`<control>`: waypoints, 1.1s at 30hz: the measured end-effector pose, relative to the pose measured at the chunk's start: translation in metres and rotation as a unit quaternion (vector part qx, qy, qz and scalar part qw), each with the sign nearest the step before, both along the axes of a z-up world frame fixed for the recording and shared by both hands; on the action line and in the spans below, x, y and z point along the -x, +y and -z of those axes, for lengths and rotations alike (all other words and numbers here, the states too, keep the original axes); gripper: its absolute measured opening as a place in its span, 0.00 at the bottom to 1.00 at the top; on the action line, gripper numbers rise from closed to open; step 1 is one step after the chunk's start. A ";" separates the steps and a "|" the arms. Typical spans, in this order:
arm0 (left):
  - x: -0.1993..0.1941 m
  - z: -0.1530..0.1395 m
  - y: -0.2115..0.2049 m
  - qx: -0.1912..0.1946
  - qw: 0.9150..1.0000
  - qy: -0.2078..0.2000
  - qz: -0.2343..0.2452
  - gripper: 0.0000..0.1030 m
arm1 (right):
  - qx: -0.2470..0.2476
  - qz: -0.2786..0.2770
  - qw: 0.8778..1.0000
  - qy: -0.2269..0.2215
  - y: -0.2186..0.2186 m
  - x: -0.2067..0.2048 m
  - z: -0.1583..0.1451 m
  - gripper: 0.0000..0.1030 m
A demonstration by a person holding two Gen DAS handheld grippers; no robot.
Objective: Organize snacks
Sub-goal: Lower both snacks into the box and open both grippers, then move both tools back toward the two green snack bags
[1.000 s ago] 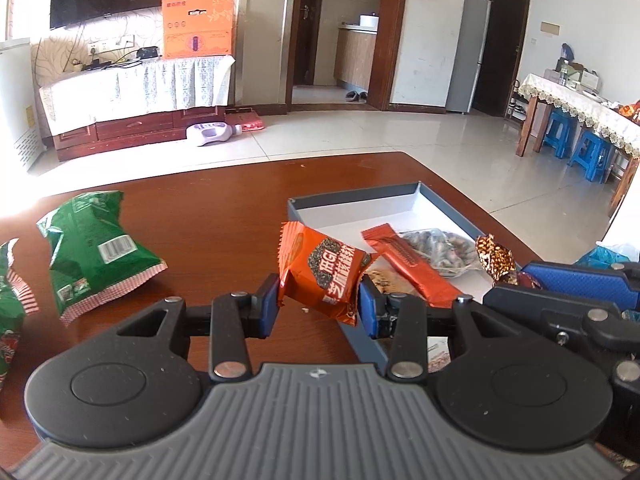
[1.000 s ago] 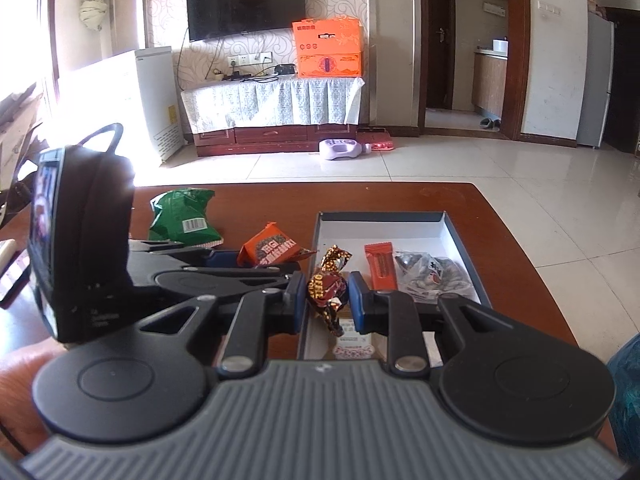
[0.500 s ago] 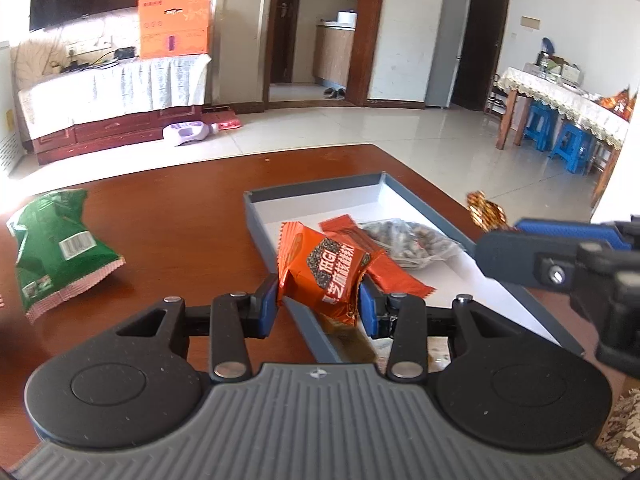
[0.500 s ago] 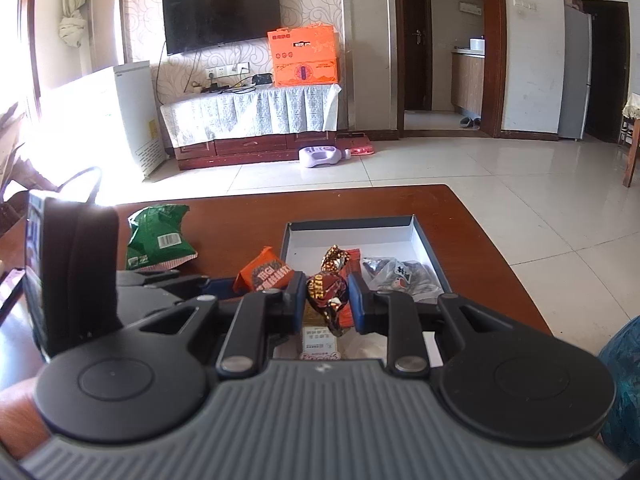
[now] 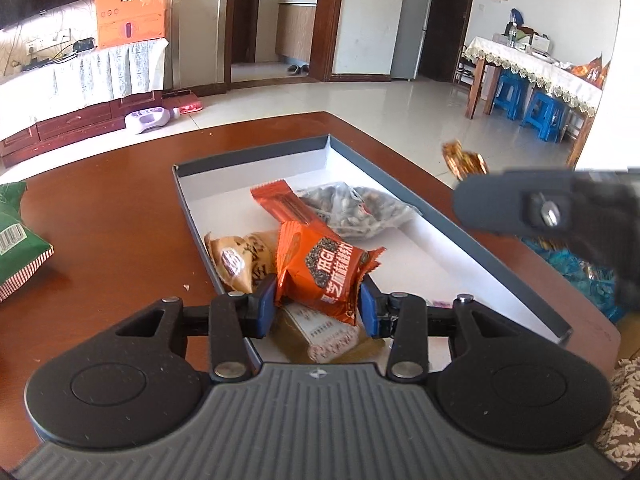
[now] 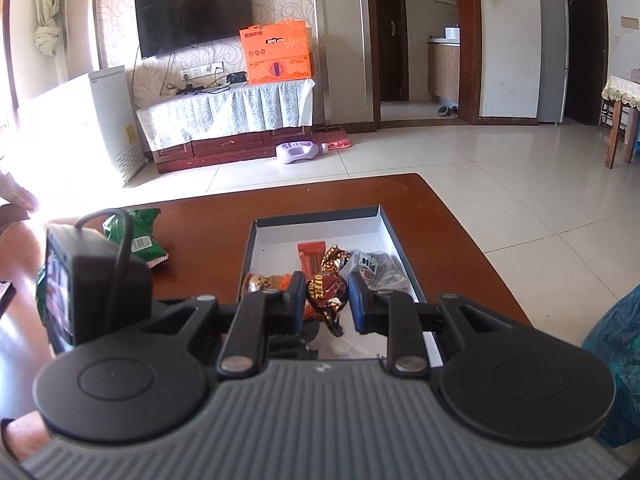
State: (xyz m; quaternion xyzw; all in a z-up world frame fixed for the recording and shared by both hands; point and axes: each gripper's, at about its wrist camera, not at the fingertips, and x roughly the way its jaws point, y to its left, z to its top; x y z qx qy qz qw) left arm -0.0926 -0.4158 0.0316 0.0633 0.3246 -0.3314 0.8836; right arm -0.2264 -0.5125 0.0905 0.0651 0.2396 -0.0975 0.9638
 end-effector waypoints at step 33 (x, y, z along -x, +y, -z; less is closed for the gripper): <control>0.040 -0.009 0.022 0.023 0.995 0.003 0.094 0.79 | -0.029 0.023 0.998 0.049 -0.016 -0.019 0.030 0.26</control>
